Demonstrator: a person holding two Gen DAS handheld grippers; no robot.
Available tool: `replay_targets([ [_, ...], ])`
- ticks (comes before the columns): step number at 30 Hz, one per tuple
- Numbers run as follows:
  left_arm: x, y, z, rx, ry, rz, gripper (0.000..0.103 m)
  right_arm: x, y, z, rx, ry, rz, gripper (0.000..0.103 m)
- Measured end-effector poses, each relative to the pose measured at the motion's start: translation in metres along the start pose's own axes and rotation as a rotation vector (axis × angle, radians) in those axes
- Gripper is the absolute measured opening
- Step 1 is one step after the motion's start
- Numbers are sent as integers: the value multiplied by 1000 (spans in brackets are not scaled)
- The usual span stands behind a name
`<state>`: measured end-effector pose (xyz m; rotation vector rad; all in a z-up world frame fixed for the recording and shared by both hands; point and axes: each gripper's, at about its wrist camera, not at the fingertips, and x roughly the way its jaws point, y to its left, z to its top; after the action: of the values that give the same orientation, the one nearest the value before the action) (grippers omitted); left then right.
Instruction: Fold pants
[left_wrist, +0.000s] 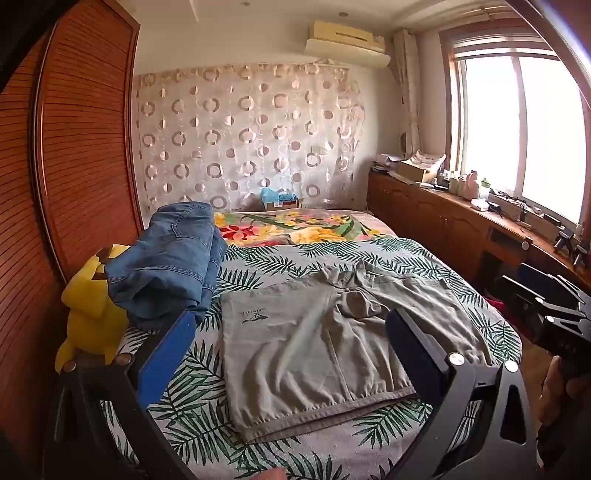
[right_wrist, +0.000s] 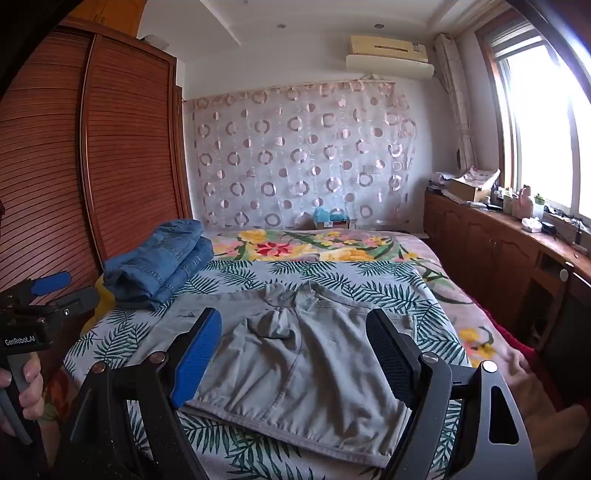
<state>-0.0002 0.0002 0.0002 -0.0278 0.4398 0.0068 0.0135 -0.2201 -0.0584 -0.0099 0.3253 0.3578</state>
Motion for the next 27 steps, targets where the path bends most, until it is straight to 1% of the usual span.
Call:
replay_targets([
  [2, 0, -1, 0, 10, 8, -1, 103, 0, 0, 0, -4, 1, -1, 82],
  [7, -1, -1, 1, 6, -5, -2, 103, -1, 1, 0, -3, -2, -3, 82],
  [12, -1, 1, -1, 7, -1, 0, 103, 0, -4, -1, 2, 3, 4, 82],
  [17, -7, 4, 5, 3, -9, -1, 103, -1, -3, 0, 1, 1, 3, 82],
  [27, -7, 1, 3, 6, -13, 1, 103, 0, 0, 0, 0, 0, 5, 82],
])
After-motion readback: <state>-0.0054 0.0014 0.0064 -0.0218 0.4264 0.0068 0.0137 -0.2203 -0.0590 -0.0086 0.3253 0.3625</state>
